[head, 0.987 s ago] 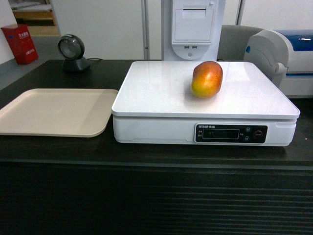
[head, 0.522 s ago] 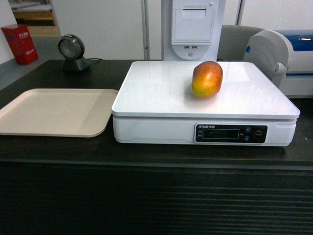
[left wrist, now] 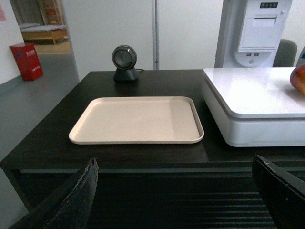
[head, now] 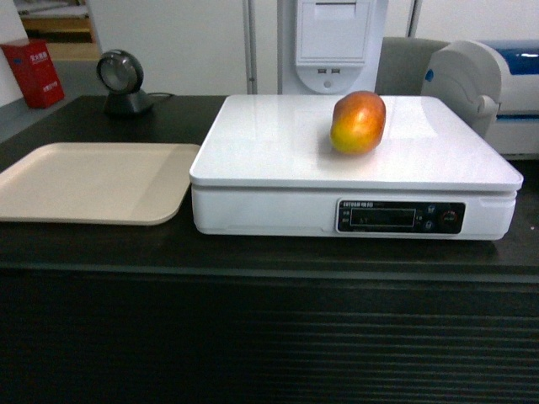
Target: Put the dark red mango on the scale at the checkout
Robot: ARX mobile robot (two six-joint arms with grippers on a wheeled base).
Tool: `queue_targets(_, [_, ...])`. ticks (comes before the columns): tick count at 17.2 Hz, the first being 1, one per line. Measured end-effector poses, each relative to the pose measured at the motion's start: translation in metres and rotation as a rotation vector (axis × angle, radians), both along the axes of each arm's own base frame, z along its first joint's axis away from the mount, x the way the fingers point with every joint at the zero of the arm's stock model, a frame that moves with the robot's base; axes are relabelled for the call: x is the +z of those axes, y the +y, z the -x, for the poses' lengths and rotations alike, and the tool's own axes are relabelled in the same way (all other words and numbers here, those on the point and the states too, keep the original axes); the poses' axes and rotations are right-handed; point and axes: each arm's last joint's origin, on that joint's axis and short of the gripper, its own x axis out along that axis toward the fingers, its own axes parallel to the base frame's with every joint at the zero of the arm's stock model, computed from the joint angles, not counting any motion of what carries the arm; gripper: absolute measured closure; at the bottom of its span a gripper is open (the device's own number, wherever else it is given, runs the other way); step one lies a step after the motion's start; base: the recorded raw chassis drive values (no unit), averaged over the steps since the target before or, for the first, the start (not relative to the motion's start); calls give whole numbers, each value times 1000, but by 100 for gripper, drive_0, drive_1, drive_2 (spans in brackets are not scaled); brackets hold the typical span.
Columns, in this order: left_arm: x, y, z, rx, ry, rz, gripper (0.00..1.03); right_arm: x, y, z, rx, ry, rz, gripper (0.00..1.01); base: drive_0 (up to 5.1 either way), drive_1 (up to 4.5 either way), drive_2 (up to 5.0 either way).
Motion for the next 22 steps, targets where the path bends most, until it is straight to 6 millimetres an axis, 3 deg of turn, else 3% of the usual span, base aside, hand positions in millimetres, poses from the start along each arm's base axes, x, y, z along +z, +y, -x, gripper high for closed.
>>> queue_targets(22, [0, 0, 0, 0, 2, 0, 5, 0, 0, 0, 0, 2, 0, 3, 0, 0, 0])
